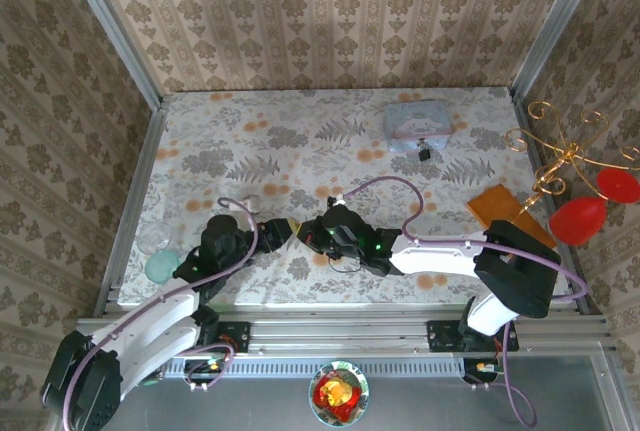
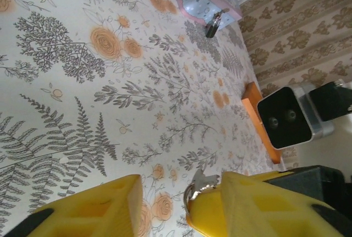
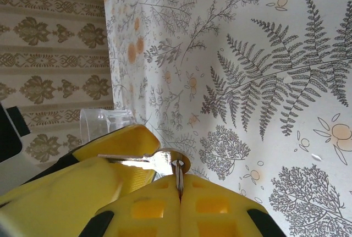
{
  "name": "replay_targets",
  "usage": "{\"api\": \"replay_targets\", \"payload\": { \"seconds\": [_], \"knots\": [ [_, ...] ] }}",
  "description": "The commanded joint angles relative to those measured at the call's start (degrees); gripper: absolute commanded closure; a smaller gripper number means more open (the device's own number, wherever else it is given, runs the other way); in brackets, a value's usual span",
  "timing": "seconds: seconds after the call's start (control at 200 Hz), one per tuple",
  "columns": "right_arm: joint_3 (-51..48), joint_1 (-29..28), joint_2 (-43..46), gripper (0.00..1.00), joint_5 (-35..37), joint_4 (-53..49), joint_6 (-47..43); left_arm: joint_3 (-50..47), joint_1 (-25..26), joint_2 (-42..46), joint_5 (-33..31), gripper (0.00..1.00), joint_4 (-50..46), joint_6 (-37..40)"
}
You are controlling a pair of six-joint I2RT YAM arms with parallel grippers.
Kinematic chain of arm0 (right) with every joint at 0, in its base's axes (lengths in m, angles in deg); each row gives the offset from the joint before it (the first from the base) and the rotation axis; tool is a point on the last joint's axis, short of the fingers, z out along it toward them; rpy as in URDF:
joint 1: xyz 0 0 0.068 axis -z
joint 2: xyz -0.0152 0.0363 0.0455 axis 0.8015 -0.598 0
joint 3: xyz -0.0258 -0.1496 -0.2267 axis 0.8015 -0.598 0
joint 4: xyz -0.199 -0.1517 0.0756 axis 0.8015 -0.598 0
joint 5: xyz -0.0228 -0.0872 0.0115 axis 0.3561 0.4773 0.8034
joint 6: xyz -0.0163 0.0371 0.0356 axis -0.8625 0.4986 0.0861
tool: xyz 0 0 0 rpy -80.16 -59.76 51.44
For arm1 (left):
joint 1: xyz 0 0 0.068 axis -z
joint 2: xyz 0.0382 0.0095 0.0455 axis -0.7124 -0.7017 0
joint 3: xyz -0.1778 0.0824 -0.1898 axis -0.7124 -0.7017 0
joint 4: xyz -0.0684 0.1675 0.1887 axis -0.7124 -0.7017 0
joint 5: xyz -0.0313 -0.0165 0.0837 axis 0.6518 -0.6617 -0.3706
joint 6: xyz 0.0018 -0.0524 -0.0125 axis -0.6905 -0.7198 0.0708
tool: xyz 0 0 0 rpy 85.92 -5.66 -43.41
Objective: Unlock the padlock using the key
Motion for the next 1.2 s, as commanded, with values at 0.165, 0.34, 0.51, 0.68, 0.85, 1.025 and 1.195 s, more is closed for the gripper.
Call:
{"api": "replay_targets", "payload": {
  "seconds": [0.165, 0.34, 0.51, 0.68, 0.85, 1.025, 1.195],
  "knots": [
    [0.74, -0.58, -2.05, 1.00, -0.92, 0.87, 0.57, 0.86, 0.30, -2.21, -0.20, 0.64, 2.59, -0.44],
    [1.30, -0.67, -2.18, 1.00, -0.62, -0.06, -0.10, 2.19, 0.30, -2.58, 0.77, 0.71, 1.99, 0.99],
    [1.71, -0.67, -2.28, 1.00, -0.62, -0.57, -0.39, 2.97, 0.30, -2.89, 1.12, 0.76, 1.80, 1.59],
    [2.20, -0.67, -2.18, 1.00, -0.36, -1.45, -0.90, 3.37, 0.30, -2.93, 1.34, 0.82, 1.73, 1.96],
    [2.75, -0.67, -2.27, 1.00, -0.26, -1.80, -1.34, 3.77, 0.30, -3.14, 1.91, 0.90, 1.71, 2.46],
    [3.30, -0.66, -2.18, 1.00, -0.22, -2.01, -1.71, 3.94, 0.28, -3.27, 1.83, 0.98, 1.53, 2.66],
    [2.94, 0.15, -1.72, 0.85, -0.64, -2.88, -2.55, 5.02, -0.28, -3.08, 2.28, 1.00, -0.75, 5.14]
  ]
}}
